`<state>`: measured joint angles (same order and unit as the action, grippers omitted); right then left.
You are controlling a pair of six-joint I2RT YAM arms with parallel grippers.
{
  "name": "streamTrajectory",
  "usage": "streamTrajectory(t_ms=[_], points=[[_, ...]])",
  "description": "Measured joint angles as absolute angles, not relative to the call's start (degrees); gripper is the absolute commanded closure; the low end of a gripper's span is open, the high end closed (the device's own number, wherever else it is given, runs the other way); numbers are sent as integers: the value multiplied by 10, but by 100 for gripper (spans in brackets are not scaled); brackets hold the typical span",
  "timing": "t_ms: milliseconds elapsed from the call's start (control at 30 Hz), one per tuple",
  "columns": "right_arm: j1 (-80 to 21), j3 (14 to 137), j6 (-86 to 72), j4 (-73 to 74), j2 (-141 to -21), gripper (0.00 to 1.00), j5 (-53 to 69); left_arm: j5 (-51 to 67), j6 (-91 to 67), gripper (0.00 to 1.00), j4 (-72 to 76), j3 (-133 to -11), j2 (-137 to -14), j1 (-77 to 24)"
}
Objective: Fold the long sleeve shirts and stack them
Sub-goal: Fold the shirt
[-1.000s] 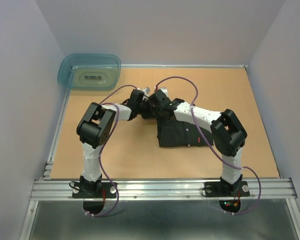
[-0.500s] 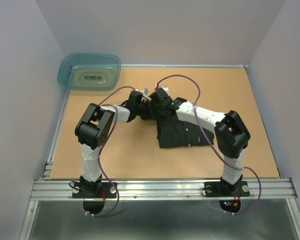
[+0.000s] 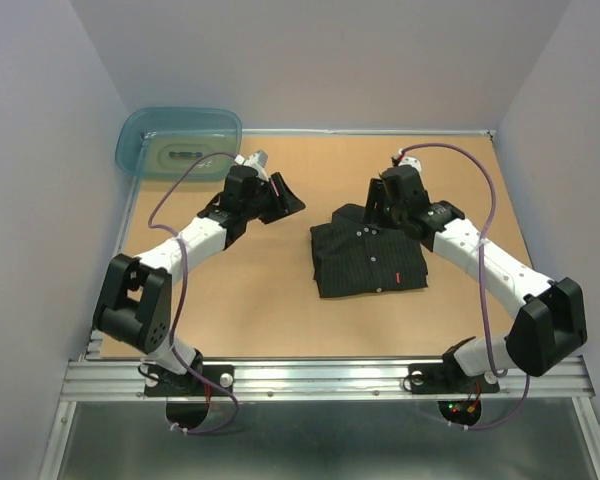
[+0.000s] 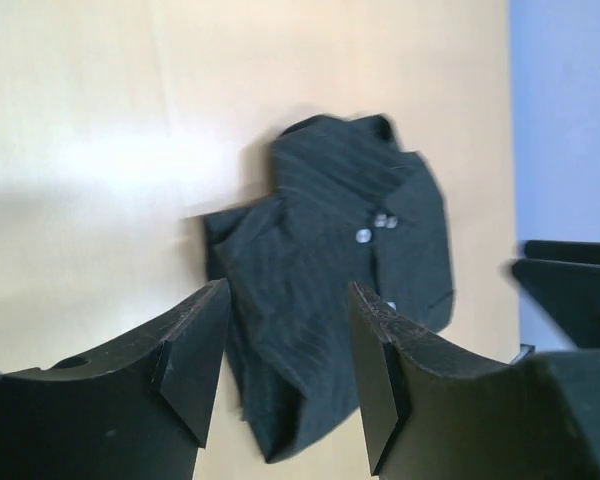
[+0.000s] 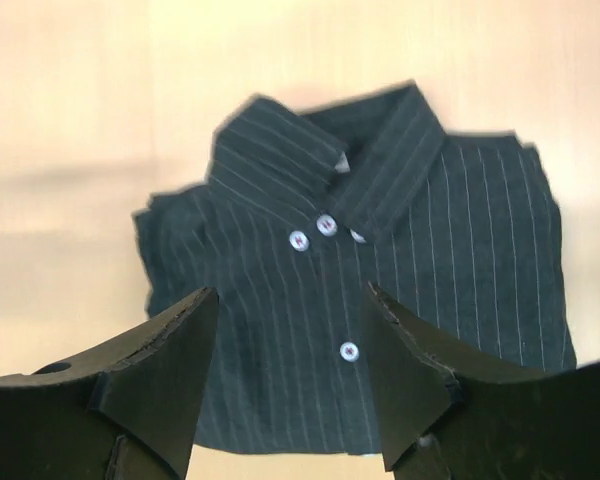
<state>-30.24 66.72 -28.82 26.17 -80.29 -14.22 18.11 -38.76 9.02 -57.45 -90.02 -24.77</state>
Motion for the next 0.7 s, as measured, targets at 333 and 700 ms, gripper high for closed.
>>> streamTrajectory(t_ms=[333,700], points=[[-190,448,-346,159,-723,43,26,192,-420,52,103,-610,-902,-392],[-41,245,-445,-22,-693,45,203,215,-466,71,161,-465,-985,-422]])
